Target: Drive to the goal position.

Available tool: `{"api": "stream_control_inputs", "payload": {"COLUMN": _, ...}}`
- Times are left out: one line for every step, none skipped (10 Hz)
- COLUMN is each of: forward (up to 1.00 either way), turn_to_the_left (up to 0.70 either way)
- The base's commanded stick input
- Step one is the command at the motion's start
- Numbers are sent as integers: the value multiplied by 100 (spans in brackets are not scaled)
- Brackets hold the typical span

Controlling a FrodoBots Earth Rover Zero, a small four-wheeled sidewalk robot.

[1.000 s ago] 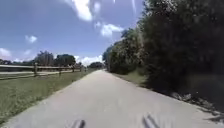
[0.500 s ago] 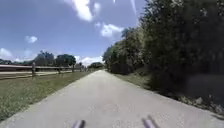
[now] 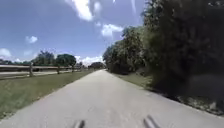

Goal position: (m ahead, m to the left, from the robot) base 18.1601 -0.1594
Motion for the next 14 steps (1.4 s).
{"api": "stream_control_inputs", "payload": {"forward": 50, "turn_to_the_left": 0}}
{"api": "stream_control_inputs", "payload": {"forward": 50, "turn_to_the_left": 0}}
{"api": "stream_control_inputs", "payload": {"forward": 50, "turn_to_the_left": 0}}
{"api": "stream_control_inputs", "payload": {"forward": 50, "turn_to_the_left": 0}}
{"api": "stream_control_inputs", "payload": {"forward": 50, "turn_to_the_left": 0}}
{"api": "stream_control_inputs", "payload": {"forward": 50, "turn_to_the_left": 0}}
{"api": "stream_control_inputs", "payload": {"forward": 50, "turn_to_the_left": 0}}
{"api": "stream_control_inputs", "payload": {"forward": 50, "turn_to_the_left": 0}}
{"api": "stream_control_inputs", "payload": {"forward": 50, "turn_to_the_left": 0}}
{"api": "stream_control_inputs", "payload": {"forward": 50, "turn_to_the_left": 0}}
{"api": "stream_control_inputs", "payload": {"forward": 50, "turn_to_the_left": 0}}
{"api": "stream_control_inputs", "payload": {"forward": 50, "turn_to_the_left": 0}}
{"api": "stream_control_inputs", "payload": {"forward": 50, "turn_to_the_left": 0}}
{"api": "stream_control_inputs", "payload": {"forward": 50, "turn_to_the_left": 0}}
